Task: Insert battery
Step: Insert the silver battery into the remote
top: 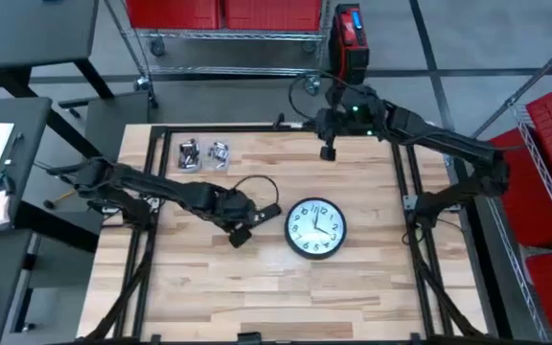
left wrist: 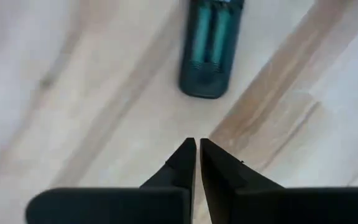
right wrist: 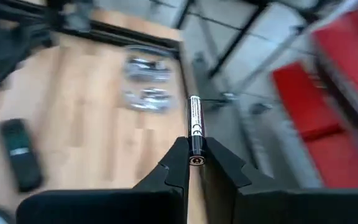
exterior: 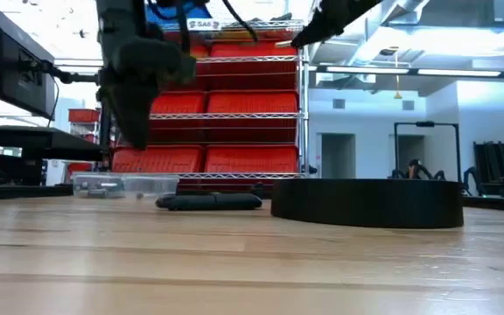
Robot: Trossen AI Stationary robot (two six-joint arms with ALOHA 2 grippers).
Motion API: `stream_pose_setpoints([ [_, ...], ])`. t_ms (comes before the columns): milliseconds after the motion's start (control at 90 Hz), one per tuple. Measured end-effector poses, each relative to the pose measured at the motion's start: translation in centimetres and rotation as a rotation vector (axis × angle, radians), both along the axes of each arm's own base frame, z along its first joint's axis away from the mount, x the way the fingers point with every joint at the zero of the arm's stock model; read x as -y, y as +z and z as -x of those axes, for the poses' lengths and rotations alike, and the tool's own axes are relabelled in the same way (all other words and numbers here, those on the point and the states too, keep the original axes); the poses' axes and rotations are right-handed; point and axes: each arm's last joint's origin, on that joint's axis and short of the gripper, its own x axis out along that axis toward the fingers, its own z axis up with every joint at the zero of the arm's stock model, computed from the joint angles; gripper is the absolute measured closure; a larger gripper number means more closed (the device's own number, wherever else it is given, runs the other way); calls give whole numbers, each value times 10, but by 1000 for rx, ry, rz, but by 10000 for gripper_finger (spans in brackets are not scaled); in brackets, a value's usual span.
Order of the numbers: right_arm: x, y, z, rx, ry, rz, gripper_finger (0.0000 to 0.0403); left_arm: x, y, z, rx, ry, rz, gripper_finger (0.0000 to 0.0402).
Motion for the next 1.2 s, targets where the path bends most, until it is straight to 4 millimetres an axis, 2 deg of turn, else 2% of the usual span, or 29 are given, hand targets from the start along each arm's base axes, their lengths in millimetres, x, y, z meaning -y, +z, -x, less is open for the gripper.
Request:
stream_pose_setpoints([
  [111, -1, -23, -17, -63, 105, -99, 383, -3, 17, 15, 35, 5, -38, 398],
  [211, -7, -44, -35, -112, 187, -153, 383, -5, 18, 30, 61, 14, -41, 398],
  [400, -20, -82, -69, -177, 298, -203, 383, -9, -2, 57, 212, 24, 15, 398],
  [544, -33, -117, -94, -225, 357, -270, 383, -12, -21, 64, 383, 14, 98, 398],
  [656, -42, -138, -112, -268, 387, -286, 383, -12, -35, 65, 437, 9, 109, 398],
  [933, -54, -169, -152, -333, 427, -306, 383, -9, -57, 63, 441, 9, 123, 398],
  [1011, -56, -179, -157, -355, 429, -313, 383, -7, -59, 64, 436, -1, 125, 398],
  [1200, -57, -189, -164, -370, 416, -300, 383, -4, -65, 68, 429, 6, 135, 398],
])
